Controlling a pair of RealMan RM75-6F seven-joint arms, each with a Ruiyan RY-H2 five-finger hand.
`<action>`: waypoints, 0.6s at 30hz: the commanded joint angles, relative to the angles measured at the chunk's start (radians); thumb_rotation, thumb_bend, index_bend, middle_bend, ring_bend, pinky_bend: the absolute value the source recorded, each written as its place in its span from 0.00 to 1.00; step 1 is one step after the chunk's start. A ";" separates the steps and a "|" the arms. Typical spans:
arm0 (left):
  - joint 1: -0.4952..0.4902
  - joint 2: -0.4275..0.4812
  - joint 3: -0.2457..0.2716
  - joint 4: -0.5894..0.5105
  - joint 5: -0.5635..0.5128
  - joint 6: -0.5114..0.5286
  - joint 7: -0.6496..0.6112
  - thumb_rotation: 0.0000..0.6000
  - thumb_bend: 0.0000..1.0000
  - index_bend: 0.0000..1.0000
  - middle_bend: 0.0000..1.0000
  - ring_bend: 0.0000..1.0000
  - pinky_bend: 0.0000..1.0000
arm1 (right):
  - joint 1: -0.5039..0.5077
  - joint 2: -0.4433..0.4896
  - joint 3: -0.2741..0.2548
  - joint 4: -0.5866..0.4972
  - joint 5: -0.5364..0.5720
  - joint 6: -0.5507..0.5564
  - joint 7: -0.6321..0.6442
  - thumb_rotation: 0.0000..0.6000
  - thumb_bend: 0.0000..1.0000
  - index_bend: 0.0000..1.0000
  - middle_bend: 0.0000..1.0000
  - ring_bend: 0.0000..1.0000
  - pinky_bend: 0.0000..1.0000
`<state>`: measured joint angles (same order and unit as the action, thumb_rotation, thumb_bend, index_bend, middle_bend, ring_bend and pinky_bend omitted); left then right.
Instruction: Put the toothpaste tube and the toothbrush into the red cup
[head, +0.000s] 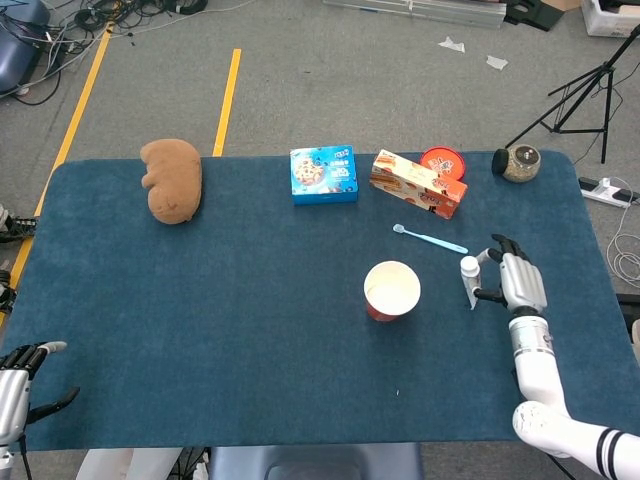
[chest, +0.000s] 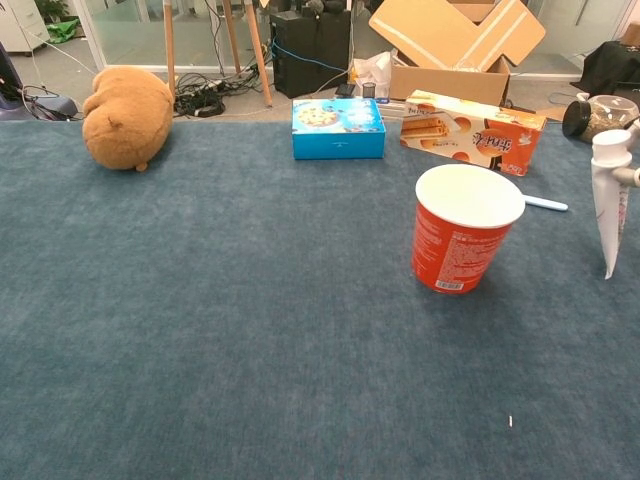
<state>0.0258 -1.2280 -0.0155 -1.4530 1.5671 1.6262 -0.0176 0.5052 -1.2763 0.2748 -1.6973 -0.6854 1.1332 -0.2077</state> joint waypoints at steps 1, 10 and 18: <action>0.000 0.001 0.000 -0.003 0.001 0.001 0.002 1.00 0.00 0.32 0.37 0.33 0.42 | -0.013 0.021 0.012 -0.028 -0.022 0.015 0.020 1.00 0.31 0.57 0.12 0.00 0.12; -0.001 0.007 -0.001 -0.012 0.005 0.004 0.006 1.00 0.00 0.32 0.37 0.33 0.42 | -0.057 0.134 0.069 -0.175 -0.107 0.085 0.087 1.00 0.31 0.58 0.13 0.00 0.12; -0.003 0.012 -0.002 -0.026 0.012 0.009 0.018 1.00 0.00 0.32 0.37 0.33 0.42 | -0.084 0.217 0.114 -0.297 -0.181 0.139 0.129 1.00 0.31 0.58 0.13 0.00 0.12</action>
<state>0.0225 -1.2156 -0.0173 -1.4788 1.5792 1.6351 0.0000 0.4286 -1.0751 0.3773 -1.9750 -0.8503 1.2598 -0.0905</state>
